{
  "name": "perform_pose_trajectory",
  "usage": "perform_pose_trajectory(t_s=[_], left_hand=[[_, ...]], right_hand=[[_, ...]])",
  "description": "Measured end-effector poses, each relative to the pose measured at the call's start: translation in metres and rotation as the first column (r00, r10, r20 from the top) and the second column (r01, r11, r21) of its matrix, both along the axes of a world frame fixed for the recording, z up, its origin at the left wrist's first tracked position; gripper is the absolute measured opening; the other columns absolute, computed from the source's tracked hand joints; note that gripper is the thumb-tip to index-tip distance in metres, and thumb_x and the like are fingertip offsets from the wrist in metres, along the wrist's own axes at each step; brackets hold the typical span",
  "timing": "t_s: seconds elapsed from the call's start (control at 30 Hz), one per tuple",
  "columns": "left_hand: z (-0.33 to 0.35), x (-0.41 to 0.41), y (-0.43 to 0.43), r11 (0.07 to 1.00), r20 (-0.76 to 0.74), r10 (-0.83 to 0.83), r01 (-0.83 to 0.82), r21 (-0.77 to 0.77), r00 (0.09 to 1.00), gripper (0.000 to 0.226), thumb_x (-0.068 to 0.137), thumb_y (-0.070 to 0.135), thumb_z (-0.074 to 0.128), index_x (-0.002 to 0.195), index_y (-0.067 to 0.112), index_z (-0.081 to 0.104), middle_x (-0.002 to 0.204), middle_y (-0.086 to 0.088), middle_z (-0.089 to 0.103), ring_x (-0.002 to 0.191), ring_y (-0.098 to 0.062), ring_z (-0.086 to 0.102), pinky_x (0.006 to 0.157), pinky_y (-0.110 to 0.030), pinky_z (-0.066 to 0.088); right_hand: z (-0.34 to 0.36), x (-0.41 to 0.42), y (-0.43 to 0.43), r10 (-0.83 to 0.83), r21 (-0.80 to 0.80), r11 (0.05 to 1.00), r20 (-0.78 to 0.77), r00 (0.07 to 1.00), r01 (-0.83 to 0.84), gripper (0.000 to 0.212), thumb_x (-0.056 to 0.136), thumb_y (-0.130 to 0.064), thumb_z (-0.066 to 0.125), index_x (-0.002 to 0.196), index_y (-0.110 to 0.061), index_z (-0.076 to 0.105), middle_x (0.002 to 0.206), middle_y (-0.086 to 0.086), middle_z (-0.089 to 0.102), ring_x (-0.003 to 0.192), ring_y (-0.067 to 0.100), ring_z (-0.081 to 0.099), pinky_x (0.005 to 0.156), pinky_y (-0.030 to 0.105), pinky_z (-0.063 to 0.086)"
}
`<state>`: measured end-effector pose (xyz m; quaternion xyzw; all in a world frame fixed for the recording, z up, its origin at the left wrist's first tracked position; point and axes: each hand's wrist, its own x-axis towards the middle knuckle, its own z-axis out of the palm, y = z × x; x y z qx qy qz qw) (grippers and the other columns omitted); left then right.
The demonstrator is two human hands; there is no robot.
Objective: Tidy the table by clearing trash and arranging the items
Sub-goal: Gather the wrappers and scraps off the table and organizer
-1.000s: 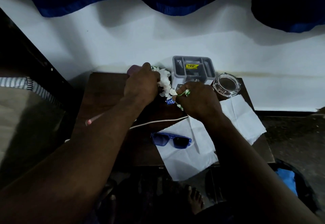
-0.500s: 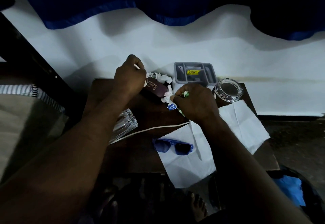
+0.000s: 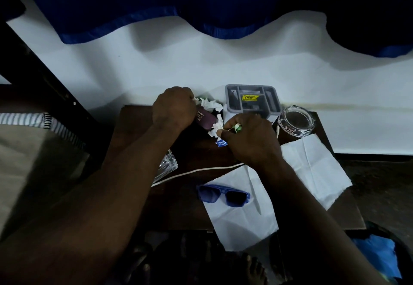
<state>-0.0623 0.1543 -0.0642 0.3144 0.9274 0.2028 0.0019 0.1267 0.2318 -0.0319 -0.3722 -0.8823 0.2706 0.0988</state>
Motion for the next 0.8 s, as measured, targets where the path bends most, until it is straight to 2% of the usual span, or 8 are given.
perform_pose_trajectory(t_s=[0.17, 0.3, 0.43, 0.5, 0.6, 0.7, 0.8], left_hand=[[-0.008, 0.0, 0.025, 0.99, 0.003, 0.048, -0.047, -0.133, 0.999, 0.023, 0.083, 0.031, 0.062, 0.1, 0.017, 0.071, 0.108, -0.012, 0.071, 0.101, -0.036, 0.068, 0.071, -0.033, 0.042], [-0.011, -0.001, 0.035, 0.988, 0.03, 0.069, -0.064, -0.144, 0.997, 0.023, 0.081, 0.029, 0.06, 0.099, 0.017, 0.069, 0.108, -0.012, 0.07, 0.101, -0.037, 0.067, 0.069, -0.033, 0.04], [-0.012, -0.004, 0.031, 0.99, 0.008, -0.032, 0.033, -0.135, 0.999, 0.026, 0.083, 0.032, 0.06, 0.102, 0.02, 0.073, 0.109, -0.008, 0.071, 0.102, -0.035, 0.066, 0.072, -0.034, 0.043], [-0.009, -0.004, 0.027, 0.994, 0.007, -0.067, 0.067, -0.081, 0.998, 0.026, 0.082, 0.038, 0.063, 0.1, 0.024, 0.074, 0.106, -0.004, 0.073, 0.102, -0.032, 0.066, 0.076, -0.035, 0.048], [-0.002, -0.005, 0.019, 0.994, 0.076, -0.08, 0.074, 0.08, 0.994, 0.026, 0.077, 0.045, 0.067, 0.09, 0.024, 0.075, 0.1, -0.003, 0.073, 0.097, -0.029, 0.065, 0.08, -0.034, 0.052], [0.007, -0.008, 0.013, 0.978, 0.149, -0.139, 0.112, 0.178, 0.979, 0.021, 0.078, 0.045, 0.07, 0.077, 0.024, 0.069, 0.095, -0.003, 0.067, 0.091, -0.022, 0.06, 0.077, -0.029, 0.044], [0.017, -0.012, 0.004, 0.961, 0.298, -0.168, 0.089, 0.262, 0.94, 0.033, 0.068, 0.046, 0.066, 0.073, 0.014, 0.072, 0.084, -0.003, 0.072, 0.083, -0.021, 0.064, 0.07, -0.027, 0.043]], right_hand=[[-0.003, -0.001, -0.002, 0.0, -0.01, 1.0, -0.028, 1.0, 0.0, 0.016, 0.083, -0.046, 0.076, 0.091, -0.032, 0.075, 0.101, -0.007, 0.076, 0.096, 0.016, 0.07, 0.078, 0.025, 0.045], [-0.005, -0.001, 0.0, -0.006, 0.007, 1.0, -0.014, 1.0, 0.006, 0.018, 0.084, -0.048, 0.075, 0.093, -0.032, 0.075, 0.102, -0.007, 0.077, 0.097, 0.016, 0.07, 0.08, 0.026, 0.048], [-0.004, -0.002, 0.003, -0.012, 0.013, 1.0, -0.011, 1.0, 0.012, 0.014, 0.085, -0.046, 0.075, 0.092, -0.034, 0.075, 0.102, -0.008, 0.077, 0.098, 0.016, 0.07, 0.079, 0.024, 0.045], [-0.004, -0.003, 0.002, -0.002, 0.016, 1.0, -0.018, 1.0, 0.003, 0.015, 0.086, -0.045, 0.075, 0.094, -0.032, 0.076, 0.103, -0.008, 0.077, 0.098, 0.015, 0.07, 0.079, 0.024, 0.046], [-0.001, -0.004, -0.001, 0.0, -0.008, 1.0, -0.059, 0.998, -0.001, 0.017, 0.085, -0.045, 0.076, 0.093, -0.03, 0.077, 0.1, -0.008, 0.077, 0.095, 0.013, 0.07, 0.077, 0.024, 0.047], [0.001, -0.004, -0.001, -0.008, -0.03, 1.0, -0.076, 0.997, 0.006, 0.015, 0.085, -0.043, 0.077, 0.092, -0.029, 0.077, 0.098, -0.008, 0.077, 0.093, 0.012, 0.07, 0.076, 0.024, 0.045], [0.002, -0.002, 0.0, -0.024, -0.041, 0.999, -0.07, 0.997, 0.021, 0.015, 0.085, -0.044, 0.077, 0.089, -0.029, 0.075, 0.09, -0.008, 0.077, 0.089, 0.012, 0.07, 0.077, 0.025, 0.048]])
